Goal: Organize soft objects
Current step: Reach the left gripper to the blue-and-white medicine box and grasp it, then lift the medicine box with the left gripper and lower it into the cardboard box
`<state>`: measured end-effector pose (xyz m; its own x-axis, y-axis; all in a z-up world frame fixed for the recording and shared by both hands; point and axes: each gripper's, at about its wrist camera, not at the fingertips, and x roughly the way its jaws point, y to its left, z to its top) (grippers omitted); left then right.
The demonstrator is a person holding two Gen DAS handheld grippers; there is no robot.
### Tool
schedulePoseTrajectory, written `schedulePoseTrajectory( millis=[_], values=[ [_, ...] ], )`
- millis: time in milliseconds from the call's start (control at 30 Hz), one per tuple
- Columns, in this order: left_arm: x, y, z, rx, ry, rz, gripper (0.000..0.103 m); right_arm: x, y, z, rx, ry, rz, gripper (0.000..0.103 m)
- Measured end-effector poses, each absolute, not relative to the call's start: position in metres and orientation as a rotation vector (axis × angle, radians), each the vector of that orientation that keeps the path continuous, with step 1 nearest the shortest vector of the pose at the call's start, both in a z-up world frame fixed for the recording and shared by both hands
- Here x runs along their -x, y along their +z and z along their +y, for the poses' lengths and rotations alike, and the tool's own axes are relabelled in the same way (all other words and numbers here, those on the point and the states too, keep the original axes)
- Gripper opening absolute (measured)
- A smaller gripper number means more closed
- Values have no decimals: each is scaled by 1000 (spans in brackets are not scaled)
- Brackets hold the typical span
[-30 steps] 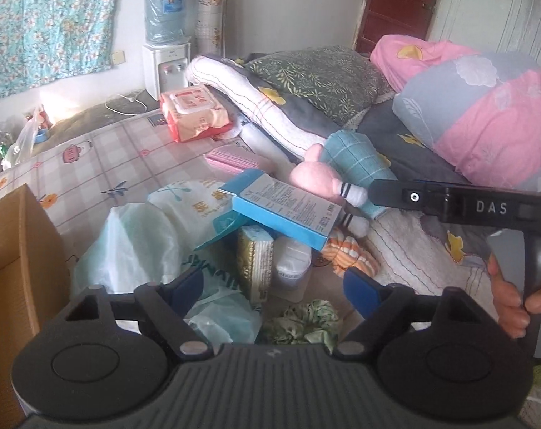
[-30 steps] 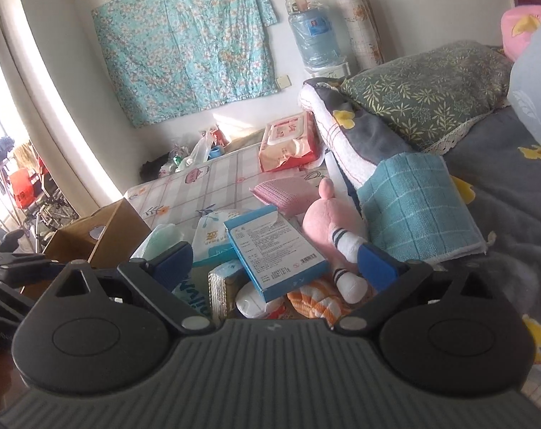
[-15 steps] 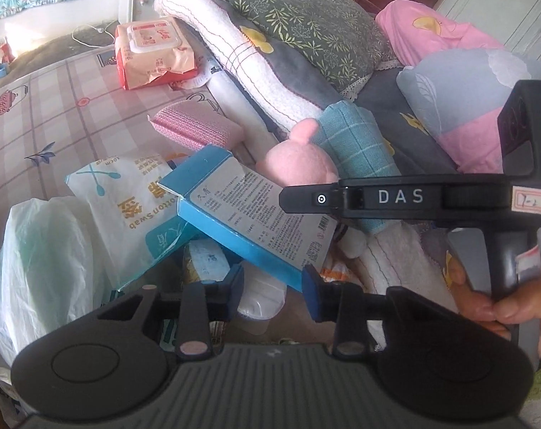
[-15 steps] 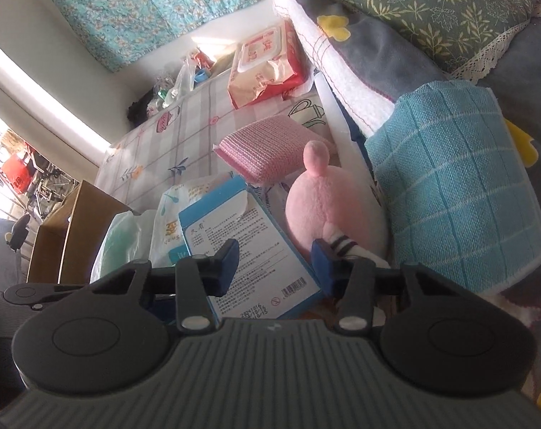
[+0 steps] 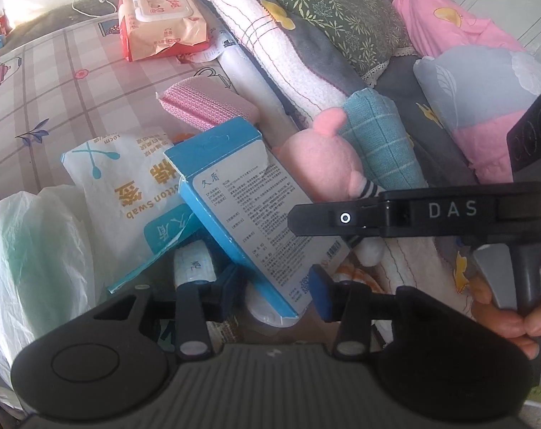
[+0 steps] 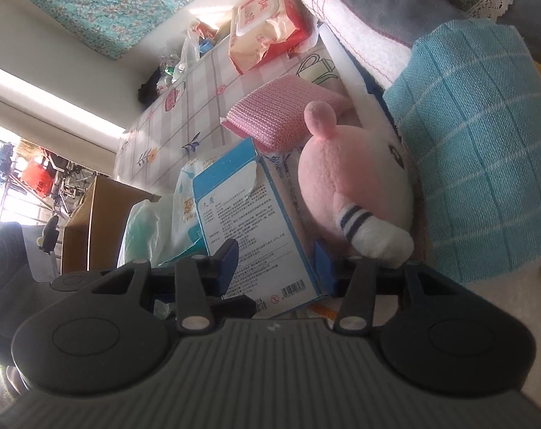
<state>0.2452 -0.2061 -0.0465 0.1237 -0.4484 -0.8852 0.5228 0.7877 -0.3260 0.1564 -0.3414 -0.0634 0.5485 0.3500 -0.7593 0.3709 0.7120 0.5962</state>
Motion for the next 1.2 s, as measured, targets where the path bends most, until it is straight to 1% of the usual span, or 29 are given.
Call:
schedulePoseTrajectory(
  millis=[100, 167, 300, 500, 700, 933, 1200],
  values=[
    [-247, -46, -209, -75, -702, 1253, 52, -158, -75, -341, -867, -6, 1030, 47],
    [-246, -46, -212, -103, -688, 1238, 53, -156, -75, -339, -878, -3, 1010, 44],
    [-238, -38, -213, -163, -689, 1189, 52, -144, -65, -336, -877, 1, 963, 40],
    [-214, -11, -205, -205, -715, 1099, 52, -117, -44, -326, -898, 1, 899, 40],
    [-184, 25, -189, -233, -703, 991, 53, -92, -8, -304, -870, 26, 825, 40],
    [-152, 65, -144, -198, -646, 884, 54, -75, 41, -256, -799, 100, 777, 40],
    [-137, 91, -56, -113, -509, 834, 54, -106, 73, -170, -734, 237, 797, 40]
  ],
)
